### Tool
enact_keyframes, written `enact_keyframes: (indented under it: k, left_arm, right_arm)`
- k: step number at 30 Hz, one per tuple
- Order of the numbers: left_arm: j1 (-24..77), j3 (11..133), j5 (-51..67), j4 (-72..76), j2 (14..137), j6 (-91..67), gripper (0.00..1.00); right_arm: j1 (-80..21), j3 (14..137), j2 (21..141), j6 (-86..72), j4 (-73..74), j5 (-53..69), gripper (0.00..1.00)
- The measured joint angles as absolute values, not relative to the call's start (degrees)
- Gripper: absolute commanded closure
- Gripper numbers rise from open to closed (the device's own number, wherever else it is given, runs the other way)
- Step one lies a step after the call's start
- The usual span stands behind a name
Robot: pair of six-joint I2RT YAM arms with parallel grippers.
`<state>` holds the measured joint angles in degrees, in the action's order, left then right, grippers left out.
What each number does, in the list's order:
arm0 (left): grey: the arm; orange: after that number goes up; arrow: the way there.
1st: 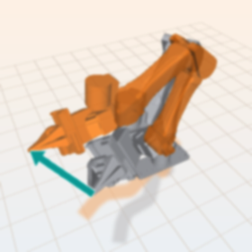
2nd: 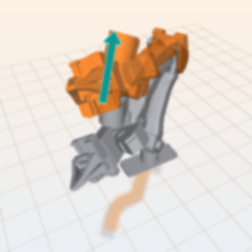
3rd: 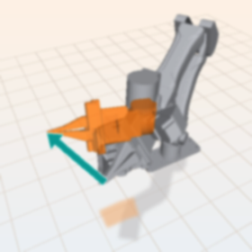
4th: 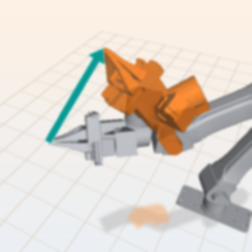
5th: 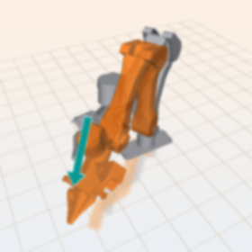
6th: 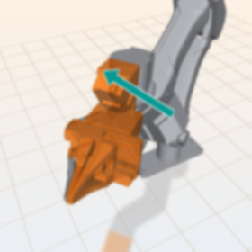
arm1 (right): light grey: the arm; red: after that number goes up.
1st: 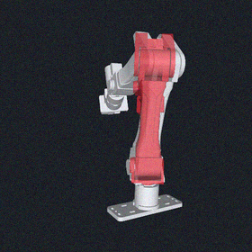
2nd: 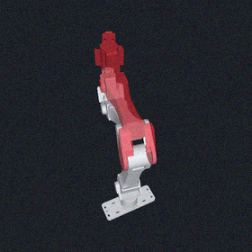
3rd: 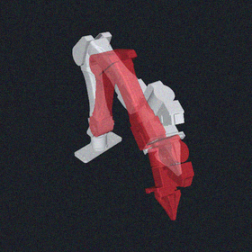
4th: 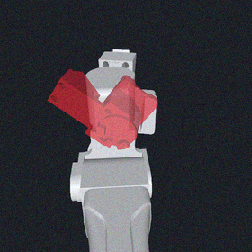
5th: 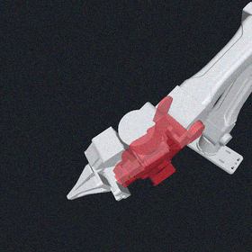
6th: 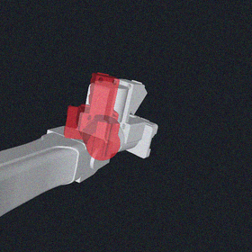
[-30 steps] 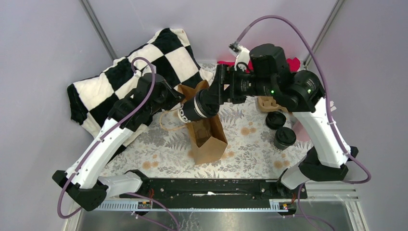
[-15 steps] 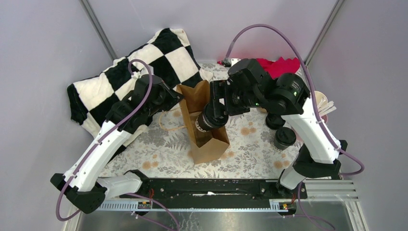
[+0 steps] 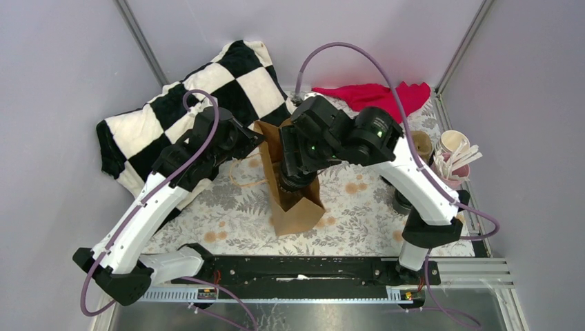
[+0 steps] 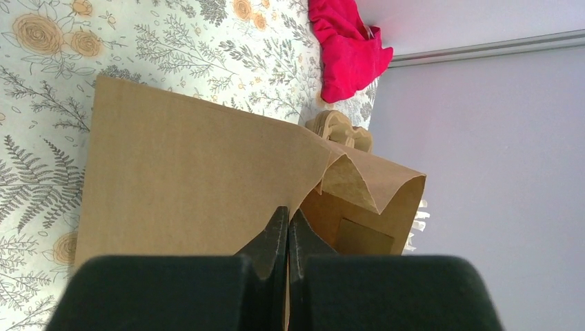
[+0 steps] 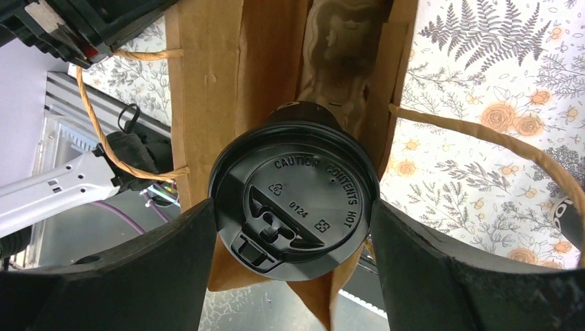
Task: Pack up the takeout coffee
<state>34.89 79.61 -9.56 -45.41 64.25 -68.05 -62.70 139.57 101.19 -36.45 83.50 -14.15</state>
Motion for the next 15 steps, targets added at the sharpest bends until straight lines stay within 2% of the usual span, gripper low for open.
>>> enact_keyframes:
  k: [15]
  left_arm:
    - [35.0, 79.6, -10.6, -46.6, 65.0, -69.6, 1.0]
  right_arm:
    - [-64.8, 139.4, 103.4, -37.6, 80.6, -15.7, 0.26]
